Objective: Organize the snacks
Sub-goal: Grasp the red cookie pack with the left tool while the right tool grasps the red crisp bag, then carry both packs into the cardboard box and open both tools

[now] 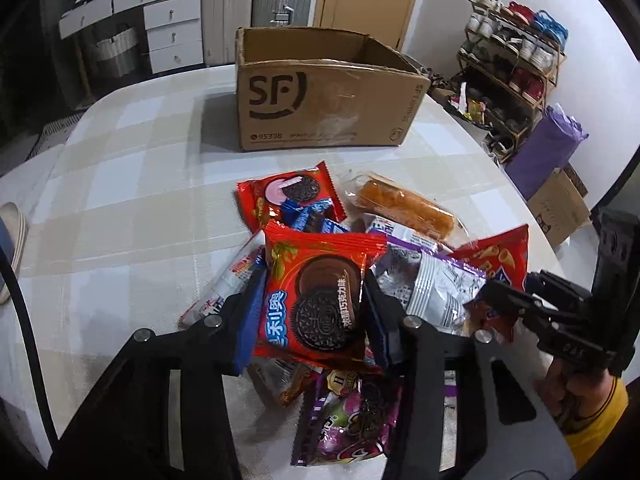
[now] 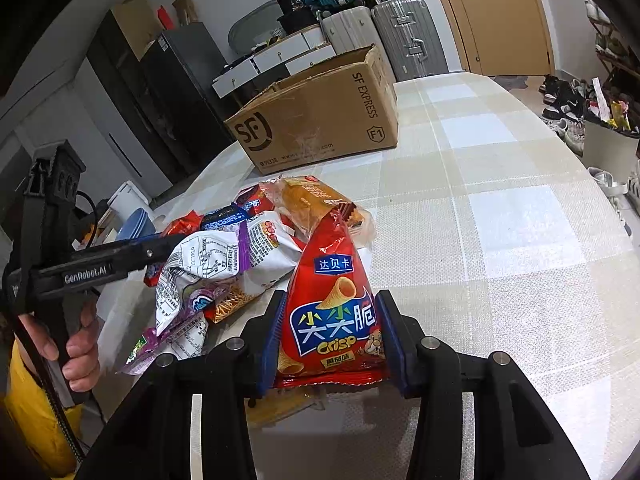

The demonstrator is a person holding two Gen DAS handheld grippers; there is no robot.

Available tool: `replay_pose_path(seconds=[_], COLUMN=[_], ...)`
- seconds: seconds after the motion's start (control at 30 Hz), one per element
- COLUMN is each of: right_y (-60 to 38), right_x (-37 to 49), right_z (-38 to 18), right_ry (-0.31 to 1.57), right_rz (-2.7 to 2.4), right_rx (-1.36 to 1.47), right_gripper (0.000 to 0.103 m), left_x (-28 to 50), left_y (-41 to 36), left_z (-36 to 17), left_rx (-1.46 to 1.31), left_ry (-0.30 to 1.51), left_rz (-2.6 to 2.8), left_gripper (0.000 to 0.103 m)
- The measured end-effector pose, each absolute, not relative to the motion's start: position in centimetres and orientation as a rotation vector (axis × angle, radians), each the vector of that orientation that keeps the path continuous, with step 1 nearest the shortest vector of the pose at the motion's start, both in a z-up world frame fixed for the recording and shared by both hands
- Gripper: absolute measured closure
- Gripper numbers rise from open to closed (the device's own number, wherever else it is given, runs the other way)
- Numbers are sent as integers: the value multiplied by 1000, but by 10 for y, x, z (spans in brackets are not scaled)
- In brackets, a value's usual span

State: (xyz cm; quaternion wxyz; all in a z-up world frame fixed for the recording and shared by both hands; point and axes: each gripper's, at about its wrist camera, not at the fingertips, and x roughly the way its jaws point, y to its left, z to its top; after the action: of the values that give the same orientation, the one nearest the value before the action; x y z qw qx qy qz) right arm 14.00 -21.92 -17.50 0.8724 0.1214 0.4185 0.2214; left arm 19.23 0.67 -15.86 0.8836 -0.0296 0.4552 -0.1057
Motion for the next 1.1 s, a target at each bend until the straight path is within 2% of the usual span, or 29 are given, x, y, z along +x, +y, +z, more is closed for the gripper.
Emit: replay_pose_path(seconds=[0.53,1.1], right_y=[-229,-204], right_x=[134,73], right_z=[-172,-83], right_ry=[826,635], right_rz=[446,503], right_rx=[296,251], right_gripper=[59,59], left_x=[162,93], left_y=[21,37], left_z=[-143,-86], left_rx=[-79,-133], left_ry=[899,788], left_rz=[-195,-187], left_gripper=[61,61])
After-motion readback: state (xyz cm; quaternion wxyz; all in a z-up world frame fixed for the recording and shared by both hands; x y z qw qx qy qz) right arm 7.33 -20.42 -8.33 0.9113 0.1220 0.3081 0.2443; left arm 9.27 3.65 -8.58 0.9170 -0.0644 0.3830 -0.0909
